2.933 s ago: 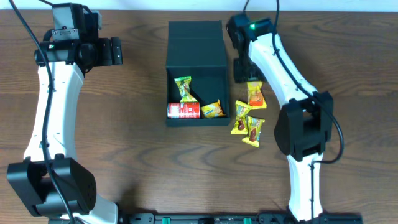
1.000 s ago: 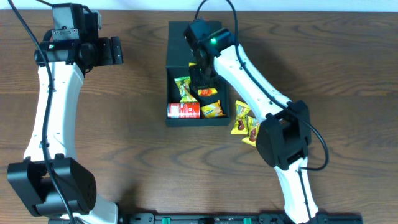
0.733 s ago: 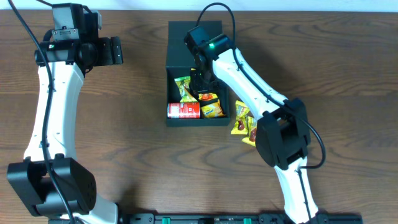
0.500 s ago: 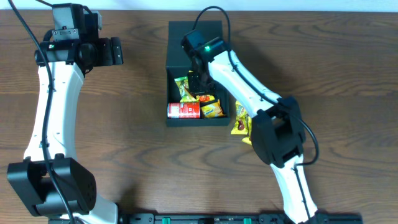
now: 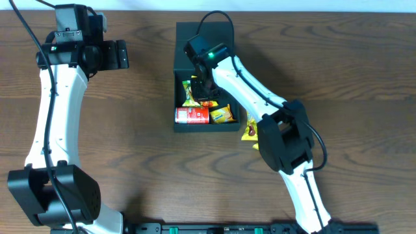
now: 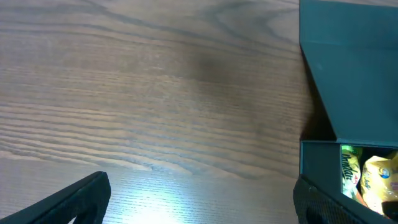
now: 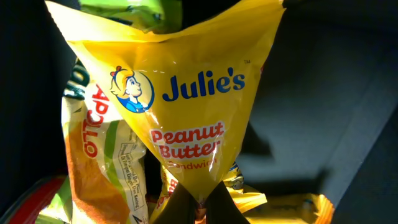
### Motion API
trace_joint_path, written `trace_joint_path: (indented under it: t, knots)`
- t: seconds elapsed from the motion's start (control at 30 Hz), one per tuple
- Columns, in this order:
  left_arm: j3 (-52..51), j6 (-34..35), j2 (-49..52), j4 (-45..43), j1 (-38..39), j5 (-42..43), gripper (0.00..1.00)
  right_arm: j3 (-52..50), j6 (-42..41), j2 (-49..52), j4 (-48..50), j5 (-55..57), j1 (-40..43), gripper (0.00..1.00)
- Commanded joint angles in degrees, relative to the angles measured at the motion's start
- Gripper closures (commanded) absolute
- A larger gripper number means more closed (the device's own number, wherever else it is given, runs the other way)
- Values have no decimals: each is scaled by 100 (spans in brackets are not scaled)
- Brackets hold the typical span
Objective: Pack container
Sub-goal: 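Carry the Julie's wrapper into the box's back-left area, then press the Julie's wrapper down among the packed items with right gripper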
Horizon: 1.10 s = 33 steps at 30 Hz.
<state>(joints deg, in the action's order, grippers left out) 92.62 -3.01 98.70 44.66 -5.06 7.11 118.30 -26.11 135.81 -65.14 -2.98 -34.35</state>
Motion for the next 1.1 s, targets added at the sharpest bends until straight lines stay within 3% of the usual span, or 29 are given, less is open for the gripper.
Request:
trace_joint_path:
  t: [0.0,0.1,0.13,0.17,0.33,0.47,0.63,0.8,0.93,1.07]
  knots:
    - [44,-22,59,4,-17,-2,5,-20,46,28,-4,-85,-94,98]
    - [44,-22,59,7,-17,-2,5,-20,-24,28,-68,15,-74,96]
    - [44,-22,59,7,-17,-2,5,-20,-24,28,-83,15,-66,85]
    - [44,-22,59,7,-17,-2,5,-20,-24,28,-83,15,-59,68]
    - [44,-22,59,11,-17,-2,5,-20,-55,31,-118,142,-55,60]
    - [44,-22,59,11,-17,-2,5,-20,-175,28,-79,319,-50,60]
    - [44,-22,59,17,-17,-2,5,-20,-557,28,-188,625,-37,74]
    - [44,-20,59,42,-17,0,5,-20,-619,28,-155,680,-9,63]
    - [44,-20,59,42,-17,0,5,22,-334,15,-57,433,-7,65]
    - [44,-20,59,52,-17,0,5,315,4,-61,-120,-35,46,79]
